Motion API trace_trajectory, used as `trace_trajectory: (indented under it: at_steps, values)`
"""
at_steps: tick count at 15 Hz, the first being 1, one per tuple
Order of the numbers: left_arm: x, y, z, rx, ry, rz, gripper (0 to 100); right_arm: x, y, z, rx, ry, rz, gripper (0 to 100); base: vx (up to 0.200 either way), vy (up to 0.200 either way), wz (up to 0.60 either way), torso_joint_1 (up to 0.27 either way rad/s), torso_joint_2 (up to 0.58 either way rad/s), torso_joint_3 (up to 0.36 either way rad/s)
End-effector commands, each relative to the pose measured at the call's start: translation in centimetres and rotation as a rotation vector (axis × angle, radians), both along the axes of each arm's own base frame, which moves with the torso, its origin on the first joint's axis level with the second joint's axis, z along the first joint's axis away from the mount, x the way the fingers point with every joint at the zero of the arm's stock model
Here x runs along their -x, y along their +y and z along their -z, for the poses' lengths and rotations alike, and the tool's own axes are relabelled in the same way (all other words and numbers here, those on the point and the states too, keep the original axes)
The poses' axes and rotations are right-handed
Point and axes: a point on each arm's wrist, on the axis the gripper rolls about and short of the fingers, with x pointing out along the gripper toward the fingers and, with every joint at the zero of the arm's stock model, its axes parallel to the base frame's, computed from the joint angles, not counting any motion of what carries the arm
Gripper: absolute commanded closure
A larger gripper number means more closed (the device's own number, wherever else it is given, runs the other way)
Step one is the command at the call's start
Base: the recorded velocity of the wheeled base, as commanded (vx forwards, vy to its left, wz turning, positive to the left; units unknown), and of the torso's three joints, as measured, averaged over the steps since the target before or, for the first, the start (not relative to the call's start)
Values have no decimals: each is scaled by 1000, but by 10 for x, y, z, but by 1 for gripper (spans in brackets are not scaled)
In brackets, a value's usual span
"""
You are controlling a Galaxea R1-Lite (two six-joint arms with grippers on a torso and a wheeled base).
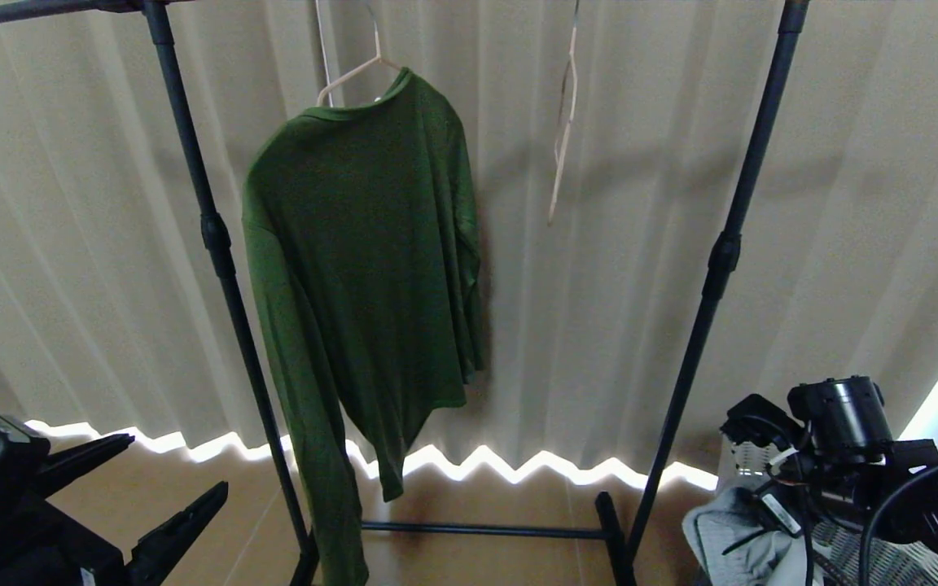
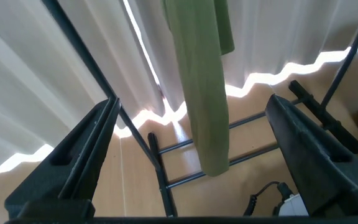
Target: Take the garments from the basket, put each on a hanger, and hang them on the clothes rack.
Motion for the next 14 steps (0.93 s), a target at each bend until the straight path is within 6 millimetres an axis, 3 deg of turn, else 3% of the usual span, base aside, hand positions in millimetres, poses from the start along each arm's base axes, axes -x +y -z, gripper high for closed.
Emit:
trace_trajectory:
  at_steps: [1,3,4,10,13,14]
  values:
    - [0,0,0,0,0,2,0,-3,-1,6,11,18,10,0,0,0,0,0,0,0]
    - [0,0,1,0,3,2,0,-3,-1,6,13,19,10,0,0,0,0,0,0,0]
    - [0,0,1,0,3,2,0,-3,-1,6,13,19,10,100,0,0,0,0,0,0]
    - [5,1,-4,7,-33,-2,0,0,-1,3,0,-3,11,100,0,0,0,0,0,0]
    - [6,1,-5,6,-48,-1,0,7,0,-23,-27,-161,1,100,0,0,0,0,0,0]
    - [6,1,-6,3,-48,1,0,14,1,-46,-46,-255,-10,100,0,0,0,0,0,0]
